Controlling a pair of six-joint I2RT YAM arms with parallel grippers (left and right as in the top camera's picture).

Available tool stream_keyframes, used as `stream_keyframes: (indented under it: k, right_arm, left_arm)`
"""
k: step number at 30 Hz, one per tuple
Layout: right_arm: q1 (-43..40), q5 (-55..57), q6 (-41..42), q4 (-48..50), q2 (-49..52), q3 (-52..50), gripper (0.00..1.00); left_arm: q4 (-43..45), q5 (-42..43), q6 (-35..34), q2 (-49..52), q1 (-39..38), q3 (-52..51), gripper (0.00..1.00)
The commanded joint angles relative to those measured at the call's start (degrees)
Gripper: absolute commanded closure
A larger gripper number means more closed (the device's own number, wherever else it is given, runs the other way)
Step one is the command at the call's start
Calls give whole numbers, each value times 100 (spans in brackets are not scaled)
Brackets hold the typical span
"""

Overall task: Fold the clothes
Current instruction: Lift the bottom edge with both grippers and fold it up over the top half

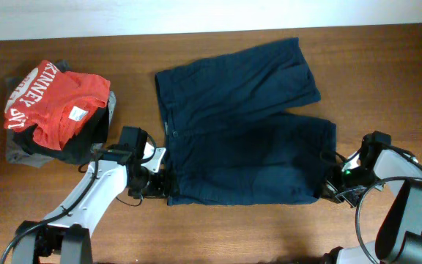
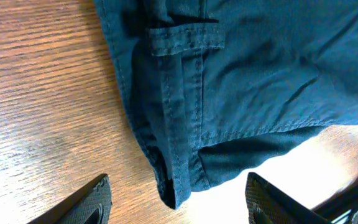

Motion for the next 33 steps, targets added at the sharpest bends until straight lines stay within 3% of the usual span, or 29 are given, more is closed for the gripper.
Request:
stream_keyframes:
  k: [1,5,10,15,20,25,29,33]
  right_arm:
    - [0,175,-181,-2,138,-61,96]
    - [0,173,-181,-17,129,-61,96]
    - [0,173,-188,-52,127,-61,96]
    - [0,170,-225,-55,127,-63,96]
    - [0,173,-310,-50,127,-63,96]
    - [0,173,-310,-31,127,-63,96]
    - [0,170,-310,-31,120,-61,96]
    - [-2,153,-304,-186,-389,28,96]
  left_arm:
    - [-4,81,-17,52,-66,-68,32]
    - [17,83,-481,52,-352,-236,32]
    - [66,-68,-1587,55,-610,-612,32]
    - [649,-463,-1838,55,-614,-964,33]
    - [1178,-660,-1840,52,-614,-988,52]
    - [1259,-841,-1923,52,-614,-988,59]
    - [1130,-813,-1954,52,-614,-988,99]
    - [424,-402,-1961,-31,-612,-890,99]
